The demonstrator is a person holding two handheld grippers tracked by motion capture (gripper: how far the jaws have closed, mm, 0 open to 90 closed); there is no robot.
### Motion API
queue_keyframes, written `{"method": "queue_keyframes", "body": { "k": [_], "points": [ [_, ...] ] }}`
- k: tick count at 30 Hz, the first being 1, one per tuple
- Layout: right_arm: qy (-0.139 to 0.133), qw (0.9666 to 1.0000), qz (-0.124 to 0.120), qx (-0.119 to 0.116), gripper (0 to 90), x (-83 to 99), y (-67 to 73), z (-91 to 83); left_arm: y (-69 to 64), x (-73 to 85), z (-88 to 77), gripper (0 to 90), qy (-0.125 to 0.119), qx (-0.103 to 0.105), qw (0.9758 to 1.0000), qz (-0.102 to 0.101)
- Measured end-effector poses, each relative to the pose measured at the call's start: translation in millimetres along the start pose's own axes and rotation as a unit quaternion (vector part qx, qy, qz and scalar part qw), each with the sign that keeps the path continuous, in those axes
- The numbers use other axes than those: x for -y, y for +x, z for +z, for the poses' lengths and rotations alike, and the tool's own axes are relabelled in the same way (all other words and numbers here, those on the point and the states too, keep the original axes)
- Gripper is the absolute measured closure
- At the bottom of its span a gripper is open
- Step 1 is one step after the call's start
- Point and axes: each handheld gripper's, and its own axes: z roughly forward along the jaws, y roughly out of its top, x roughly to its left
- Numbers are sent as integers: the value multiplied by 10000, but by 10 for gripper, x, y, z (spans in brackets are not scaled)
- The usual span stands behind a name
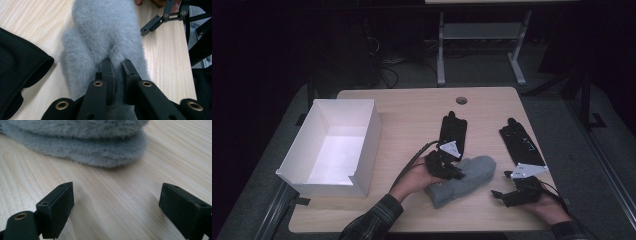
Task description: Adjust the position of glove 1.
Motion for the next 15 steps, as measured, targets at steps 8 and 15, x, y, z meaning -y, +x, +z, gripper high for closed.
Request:
{"method": "queue_keyframes", "body": {
  "k": [8,15],
  "points": [
    [24,9999,-78,-63,116,-5,-8,4,-47,-81,-247,547,-393,-160,9991,22],
    [-37,9999,63,99,554,-137,-31,-113,38,103,-614,884,-374,-687,9968,-168]
  ]
}}
